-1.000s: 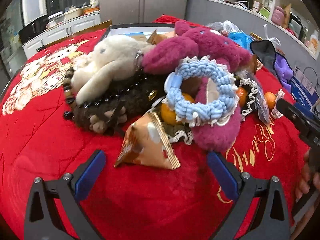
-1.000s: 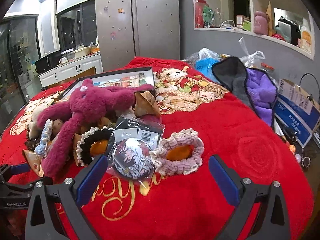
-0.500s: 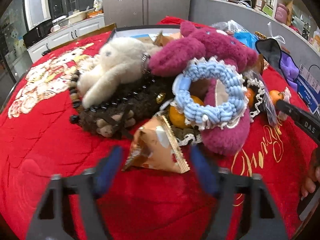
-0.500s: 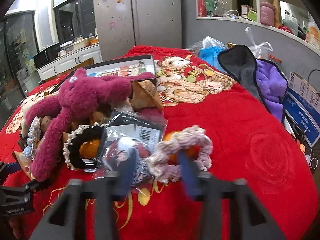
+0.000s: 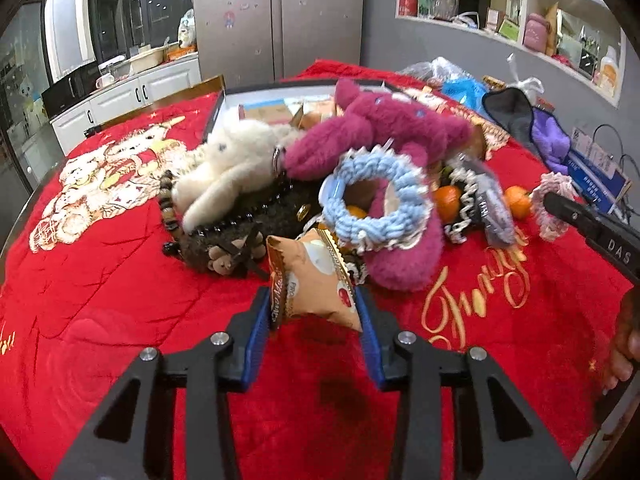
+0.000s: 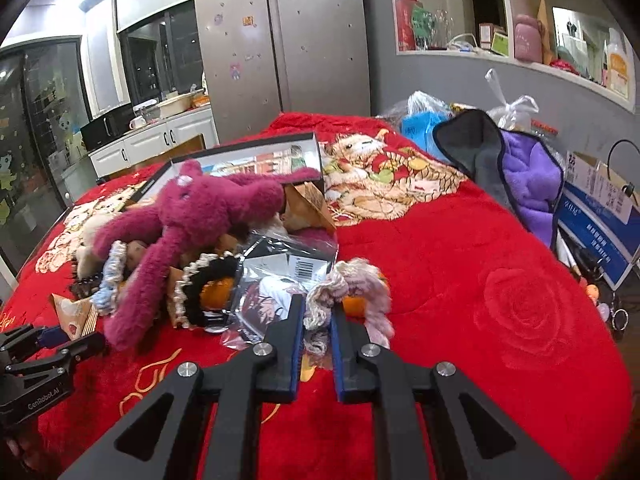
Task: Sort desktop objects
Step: 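Move the left tool toward the brown snack packet while the right tool approaches the pink scrunchie, then close the left tool on the brown snack packet while the right tool grasps the pink crocheted scrunchie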
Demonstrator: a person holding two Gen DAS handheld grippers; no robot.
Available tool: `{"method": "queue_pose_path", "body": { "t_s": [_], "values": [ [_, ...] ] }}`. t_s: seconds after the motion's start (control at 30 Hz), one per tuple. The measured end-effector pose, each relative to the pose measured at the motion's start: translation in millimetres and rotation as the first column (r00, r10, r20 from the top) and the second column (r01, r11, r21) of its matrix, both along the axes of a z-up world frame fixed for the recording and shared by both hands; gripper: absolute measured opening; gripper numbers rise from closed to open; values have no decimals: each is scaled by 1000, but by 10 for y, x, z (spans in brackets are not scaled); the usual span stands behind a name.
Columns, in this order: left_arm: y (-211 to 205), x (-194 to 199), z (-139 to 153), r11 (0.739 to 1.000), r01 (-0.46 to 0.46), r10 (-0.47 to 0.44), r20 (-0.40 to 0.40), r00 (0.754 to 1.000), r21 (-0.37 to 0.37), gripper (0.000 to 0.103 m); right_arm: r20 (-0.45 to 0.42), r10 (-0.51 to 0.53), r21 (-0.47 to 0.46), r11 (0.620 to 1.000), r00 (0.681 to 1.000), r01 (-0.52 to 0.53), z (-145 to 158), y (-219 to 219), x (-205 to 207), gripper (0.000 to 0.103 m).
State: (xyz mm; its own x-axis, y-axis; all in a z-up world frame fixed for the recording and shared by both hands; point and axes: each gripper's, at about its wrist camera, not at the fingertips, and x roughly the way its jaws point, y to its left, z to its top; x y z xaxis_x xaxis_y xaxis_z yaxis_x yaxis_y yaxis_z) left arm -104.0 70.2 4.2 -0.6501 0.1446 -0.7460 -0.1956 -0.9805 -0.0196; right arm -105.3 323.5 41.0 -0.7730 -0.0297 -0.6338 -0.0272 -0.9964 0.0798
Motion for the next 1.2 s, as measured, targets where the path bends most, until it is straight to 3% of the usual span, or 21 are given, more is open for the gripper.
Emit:
{"method": "queue_pose_path", "body": {
  "t_s": [0.47,1.2],
  "values": [
    [-232,455,375,999,-12,15,-67,998,46,42,-76,87,-18,996,993,-89,345,-298,436,12],
    [-275,652,592,997,-6,14,-91,996,80,42,-96,195,-51,978,976,-200,422,-640,645,12]
  ]
}}
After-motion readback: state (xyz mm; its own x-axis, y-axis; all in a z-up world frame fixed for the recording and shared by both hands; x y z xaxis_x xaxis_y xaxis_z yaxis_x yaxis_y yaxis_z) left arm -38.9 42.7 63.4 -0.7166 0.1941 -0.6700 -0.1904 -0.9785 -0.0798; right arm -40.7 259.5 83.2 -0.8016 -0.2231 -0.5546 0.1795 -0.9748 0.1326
